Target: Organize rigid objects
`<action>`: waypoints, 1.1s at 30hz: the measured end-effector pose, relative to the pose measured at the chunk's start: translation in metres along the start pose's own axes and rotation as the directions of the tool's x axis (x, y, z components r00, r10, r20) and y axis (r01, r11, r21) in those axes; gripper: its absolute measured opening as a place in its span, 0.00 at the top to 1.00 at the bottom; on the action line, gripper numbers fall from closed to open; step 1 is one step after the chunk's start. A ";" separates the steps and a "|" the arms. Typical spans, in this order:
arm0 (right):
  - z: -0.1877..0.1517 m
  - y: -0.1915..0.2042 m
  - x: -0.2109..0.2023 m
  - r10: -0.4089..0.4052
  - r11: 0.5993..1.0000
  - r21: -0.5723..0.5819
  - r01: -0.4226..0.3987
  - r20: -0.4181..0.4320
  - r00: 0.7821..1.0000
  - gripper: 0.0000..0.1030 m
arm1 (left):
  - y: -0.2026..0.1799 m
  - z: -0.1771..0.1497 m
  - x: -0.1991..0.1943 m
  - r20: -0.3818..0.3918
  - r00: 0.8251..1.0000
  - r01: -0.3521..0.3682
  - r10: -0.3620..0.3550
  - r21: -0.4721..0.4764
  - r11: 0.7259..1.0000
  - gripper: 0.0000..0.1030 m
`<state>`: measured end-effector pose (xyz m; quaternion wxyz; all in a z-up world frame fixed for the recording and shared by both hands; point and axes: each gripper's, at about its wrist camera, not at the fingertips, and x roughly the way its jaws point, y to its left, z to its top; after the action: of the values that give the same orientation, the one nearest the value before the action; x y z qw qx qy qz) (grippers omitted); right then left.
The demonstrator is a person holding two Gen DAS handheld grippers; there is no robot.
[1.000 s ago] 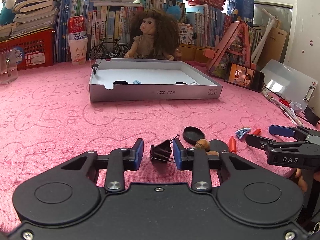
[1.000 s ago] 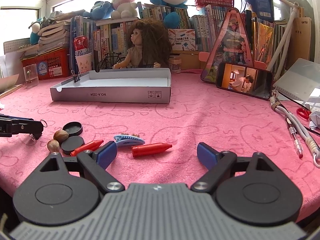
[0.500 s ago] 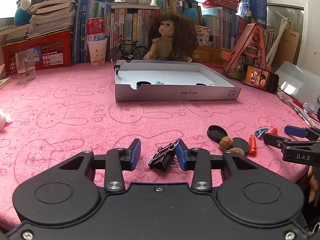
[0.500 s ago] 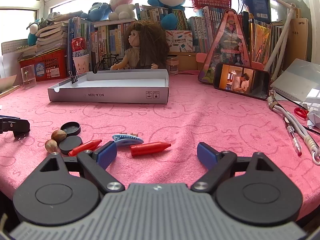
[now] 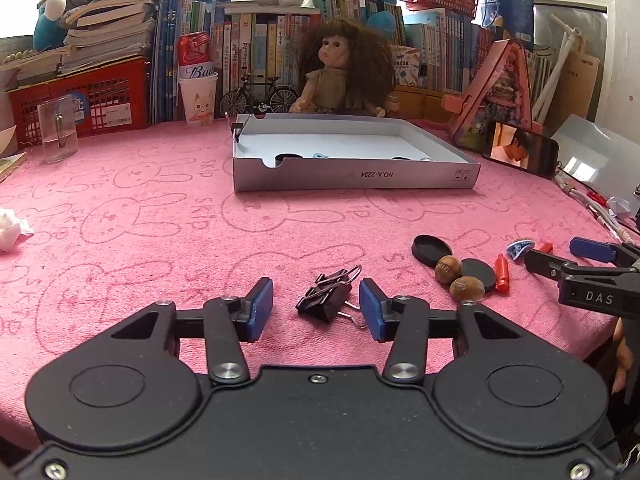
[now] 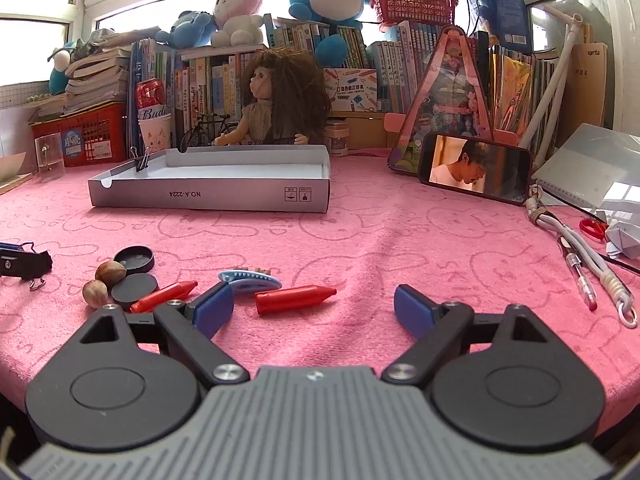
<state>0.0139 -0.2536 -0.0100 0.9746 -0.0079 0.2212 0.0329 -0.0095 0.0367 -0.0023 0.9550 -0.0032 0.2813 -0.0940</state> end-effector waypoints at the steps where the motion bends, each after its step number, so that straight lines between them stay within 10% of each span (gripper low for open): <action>1: 0.000 0.000 0.000 0.001 1.000 0.001 -0.001 0.001 1.000 0.10 | 0.002 -0.002 -0.001 -0.002 1.000 -0.010 0.010 -0.001 1.000 0.56; 16: 0.004 0.001 0.003 0.061 0.997 -0.044 -0.061 -0.014 0.998 0.17 | 0.033 -0.002 -0.003 0.003 0.975 -0.220 0.220 -0.019 0.975 0.51; 22: 0.004 0.002 0.003 0.071 0.996 -0.049 -0.071 -0.009 0.997 0.24 | 0.031 -0.001 -0.011 0.041 0.992 -0.120 0.122 -0.051 0.991 0.47; 26: 0.004 0.002 0.003 0.075 0.996 -0.046 -0.076 -0.011 0.997 0.26 | 0.021 -0.003 -0.016 0.068 0.995 -0.066 0.070 -0.060 0.996 0.27; 33: 0.008 0.001 0.000 0.082 0.995 -0.048 -0.082 -0.006 0.997 0.35 | 0.004 -0.002 0.002 0.038 0.996 -0.080 0.082 -0.051 0.996 0.28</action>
<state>0.0177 -0.2524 -0.0029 0.9715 -0.0224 0.2226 0.0782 -0.0081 0.0406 -0.0055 0.9631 -0.0171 0.2642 -0.0483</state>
